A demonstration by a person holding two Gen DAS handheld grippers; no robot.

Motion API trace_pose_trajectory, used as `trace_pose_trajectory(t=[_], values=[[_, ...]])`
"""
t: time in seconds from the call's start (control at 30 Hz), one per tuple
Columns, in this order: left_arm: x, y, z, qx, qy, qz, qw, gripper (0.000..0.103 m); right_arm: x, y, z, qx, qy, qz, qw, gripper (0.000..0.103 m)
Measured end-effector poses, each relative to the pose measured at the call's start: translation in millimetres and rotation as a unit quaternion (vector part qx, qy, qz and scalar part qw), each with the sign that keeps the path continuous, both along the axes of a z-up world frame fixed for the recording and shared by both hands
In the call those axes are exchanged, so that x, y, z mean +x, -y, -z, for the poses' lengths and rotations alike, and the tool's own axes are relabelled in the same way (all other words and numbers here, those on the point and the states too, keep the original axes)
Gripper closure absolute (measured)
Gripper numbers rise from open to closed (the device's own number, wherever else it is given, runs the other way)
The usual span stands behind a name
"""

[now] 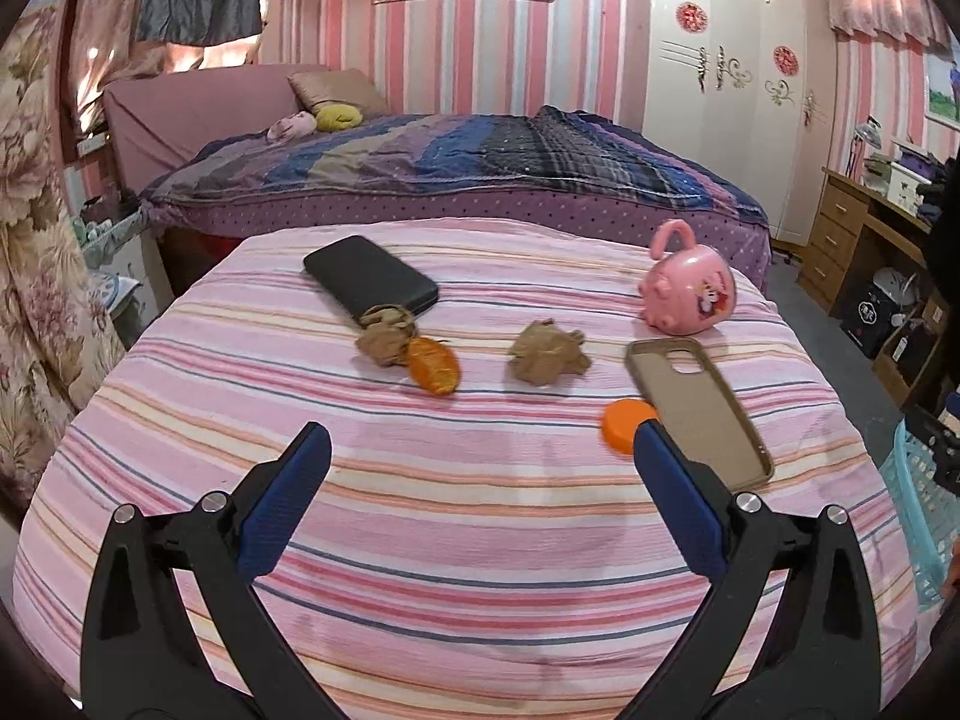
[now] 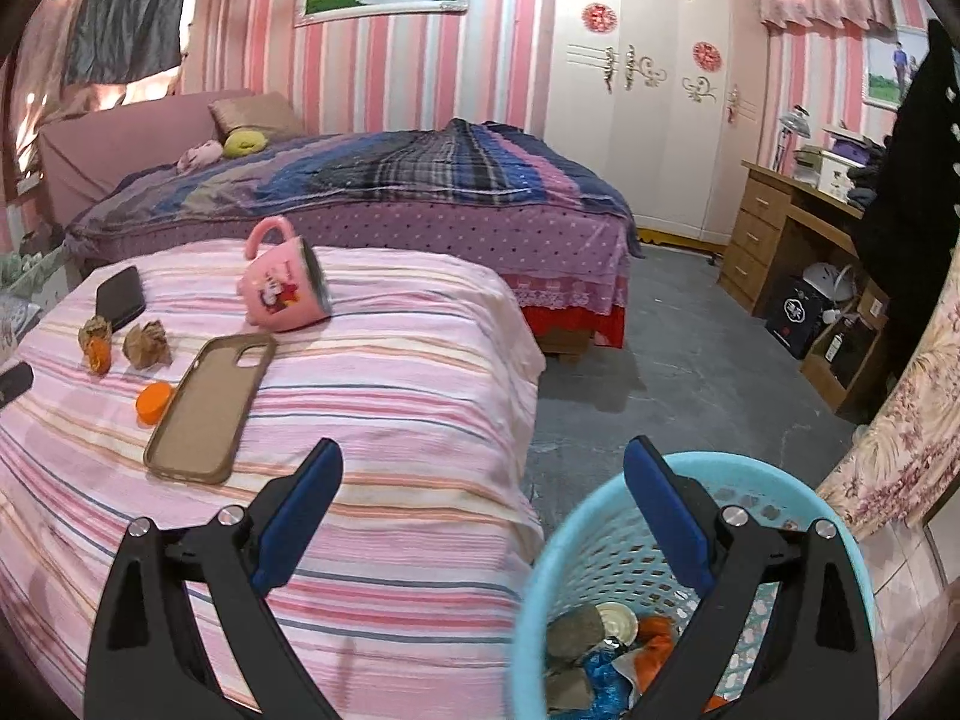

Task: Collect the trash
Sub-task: 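Move both open tools back over the bed toward the phone case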

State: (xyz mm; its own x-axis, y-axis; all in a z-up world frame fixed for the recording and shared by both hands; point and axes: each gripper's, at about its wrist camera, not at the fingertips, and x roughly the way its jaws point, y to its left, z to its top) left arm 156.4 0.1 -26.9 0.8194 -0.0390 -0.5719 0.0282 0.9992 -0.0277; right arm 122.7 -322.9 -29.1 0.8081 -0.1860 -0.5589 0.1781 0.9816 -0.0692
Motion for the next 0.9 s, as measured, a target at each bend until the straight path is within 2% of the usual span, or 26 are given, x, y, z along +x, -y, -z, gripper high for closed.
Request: trace_pose_trajectory(t=[0.5, 0.9], values=[[5, -55, 1, -0.015, -0.01, -0.039, 0.9991, 0.006, 16, -63, 11, -0.017, -0.017, -0.048, 0.999, 0.01], [24, -90, 12, -0.033, -0.042, -0.074, 0.9958, 0.006, 34, -107, 19, -0.031, -0.03, -0.092, 0.995, 0.01]])
